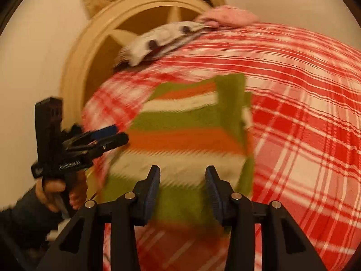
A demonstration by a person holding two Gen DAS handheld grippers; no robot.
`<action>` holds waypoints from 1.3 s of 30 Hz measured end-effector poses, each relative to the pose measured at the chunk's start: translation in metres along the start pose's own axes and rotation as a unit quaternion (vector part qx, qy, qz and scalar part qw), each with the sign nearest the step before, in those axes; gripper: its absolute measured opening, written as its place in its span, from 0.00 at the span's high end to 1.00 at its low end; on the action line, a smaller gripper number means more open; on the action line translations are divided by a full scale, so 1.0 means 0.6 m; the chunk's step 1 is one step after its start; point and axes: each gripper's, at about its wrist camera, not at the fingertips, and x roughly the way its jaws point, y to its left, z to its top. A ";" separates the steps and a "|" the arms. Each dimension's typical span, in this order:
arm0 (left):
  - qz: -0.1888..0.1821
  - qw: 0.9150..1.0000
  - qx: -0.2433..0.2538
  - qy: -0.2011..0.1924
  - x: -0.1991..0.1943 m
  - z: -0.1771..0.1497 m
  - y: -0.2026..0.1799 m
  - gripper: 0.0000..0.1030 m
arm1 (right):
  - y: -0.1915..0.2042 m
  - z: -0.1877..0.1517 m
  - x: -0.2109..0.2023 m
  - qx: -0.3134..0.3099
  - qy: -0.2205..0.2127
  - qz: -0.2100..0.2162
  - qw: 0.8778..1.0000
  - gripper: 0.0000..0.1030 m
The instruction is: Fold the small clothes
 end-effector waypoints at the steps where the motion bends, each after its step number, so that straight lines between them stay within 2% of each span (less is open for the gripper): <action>1: -0.003 1.000 0.011 0.003 -0.006 -0.013 -0.011 0.16 | 0.001 -0.012 0.004 0.000 0.011 -0.002 1.000 0.58; 3: 0.000 0.999 0.031 0.035 0.013 -0.033 -0.024 0.15 | -0.015 -0.037 0.022 0.016 0.033 -0.048 0.998 0.58; 4: 0.011 0.998 0.036 0.051 0.025 -0.045 -0.026 0.15 | -0.029 -0.047 0.028 0.033 0.037 -0.057 0.997 0.58; 6: 0.032 0.996 0.030 0.082 0.055 -0.067 -0.020 0.15 | -0.046 -0.054 0.021 0.066 0.019 -0.026 0.997 0.59; 7: 0.030 0.996 0.019 0.088 0.057 -0.073 -0.017 0.15 | -0.047 -0.053 0.017 0.072 0.019 -0.024 0.997 0.59; 10: 0.020 0.996 -0.004 0.088 0.040 -0.067 -0.020 0.15 | -0.027 -0.052 -0.015 0.059 0.002 -0.046 0.997 0.58; 12: 0.023 0.997 0.000 0.070 0.007 -0.055 -0.032 0.15 | -0.010 -0.054 -0.042 0.047 -0.016 -0.071 0.996 0.50; 14: 0.026 0.998 -0.001 0.054 -0.023 -0.046 -0.041 0.10 | 0.003 -0.057 -0.070 0.042 -0.036 -0.090 0.994 0.48; 15: 0.024 0.999 -0.001 0.046 -0.038 -0.042 -0.045 0.07 | 0.013 -0.058 -0.084 0.039 -0.048 -0.102 0.993 0.48; 19: 0.034 0.999 0.009 0.008 -0.088 -0.029 -0.058 0.06 | 0.052 -0.060 -0.128 0.020 -0.093 -0.156 0.983 0.48; 23: 0.034 0.998 0.029 -0.038 -0.124 -0.004 -0.079 0.03 | 0.092 -0.065 -0.180 -0.011 -0.138 -0.185 0.973 0.48; 29: 0.026 0.997 0.050 -0.057 -0.141 0.002 -0.094 0.03 | 0.133 -0.058 -0.224 -0.034 -0.173 -0.200 0.964 0.48; 39: 0.026 0.996 0.051 -0.067 -0.153 0.003 -0.105 0.03 | 0.154 -0.072 -0.242 -0.045 -0.180 -0.204 0.961 0.48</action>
